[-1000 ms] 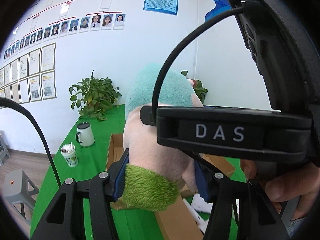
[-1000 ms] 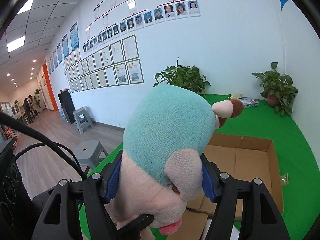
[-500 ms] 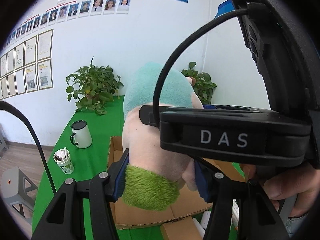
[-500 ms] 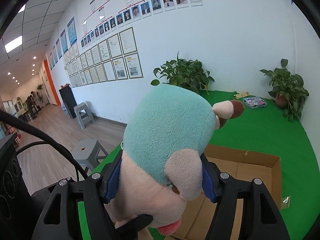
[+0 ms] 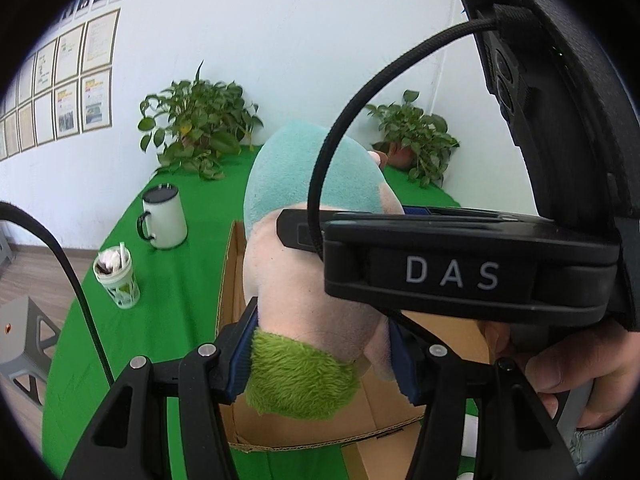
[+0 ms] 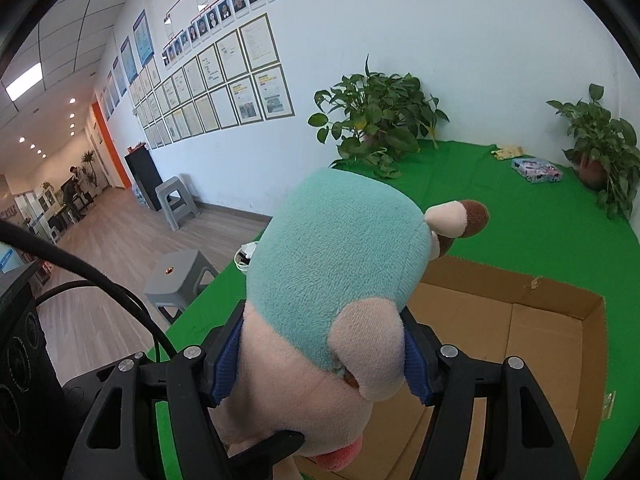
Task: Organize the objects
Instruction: 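Lift the plush pig with the right gripper and carry it over the open box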
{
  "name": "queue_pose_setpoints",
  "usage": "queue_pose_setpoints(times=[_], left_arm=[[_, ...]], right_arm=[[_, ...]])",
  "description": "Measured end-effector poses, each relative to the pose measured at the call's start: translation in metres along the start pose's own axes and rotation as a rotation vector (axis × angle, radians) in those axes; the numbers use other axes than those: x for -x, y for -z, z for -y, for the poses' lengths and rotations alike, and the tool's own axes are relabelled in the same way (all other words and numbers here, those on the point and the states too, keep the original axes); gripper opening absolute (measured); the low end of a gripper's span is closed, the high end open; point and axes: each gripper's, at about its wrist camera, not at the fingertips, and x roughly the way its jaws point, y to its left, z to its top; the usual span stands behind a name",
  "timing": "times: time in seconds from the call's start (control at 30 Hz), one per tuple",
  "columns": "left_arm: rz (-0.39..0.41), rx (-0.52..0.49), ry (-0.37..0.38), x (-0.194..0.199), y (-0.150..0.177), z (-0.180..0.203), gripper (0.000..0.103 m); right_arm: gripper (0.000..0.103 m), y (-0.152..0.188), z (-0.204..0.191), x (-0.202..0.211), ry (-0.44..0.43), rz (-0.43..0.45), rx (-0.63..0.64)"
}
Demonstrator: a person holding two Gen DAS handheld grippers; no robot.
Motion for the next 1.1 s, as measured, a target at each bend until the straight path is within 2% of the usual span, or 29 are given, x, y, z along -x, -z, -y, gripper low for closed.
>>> queue_pose_setpoints(times=[0.6,0.77,0.93,1.03,1.1], left_arm=[[-0.233,0.11,-0.067,-0.083,0.055,-0.017,0.058],[-0.245,0.118,-0.077,-0.086,0.075,-0.019,0.06],[-0.235,0.122,-0.067,-0.076,0.094,-0.022,0.056],[-0.228,0.14,-0.063,-0.074,0.1,-0.026,0.047],[-0.225,0.155,-0.062,-0.073,0.103,-0.029,0.043]], right_arm=[[0.064,0.07,0.053,-0.159,-0.108,-0.211,-0.061],[0.064,0.086,0.057,-0.184,-0.11,-0.249,-0.065],[0.067,0.093,0.053,-0.197,-0.089,-0.256,-0.05],[0.072,0.091,0.041,-0.201,-0.077,-0.277,-0.027],[0.08,0.09,0.032,-0.198,-0.069,-0.285,-0.019]])
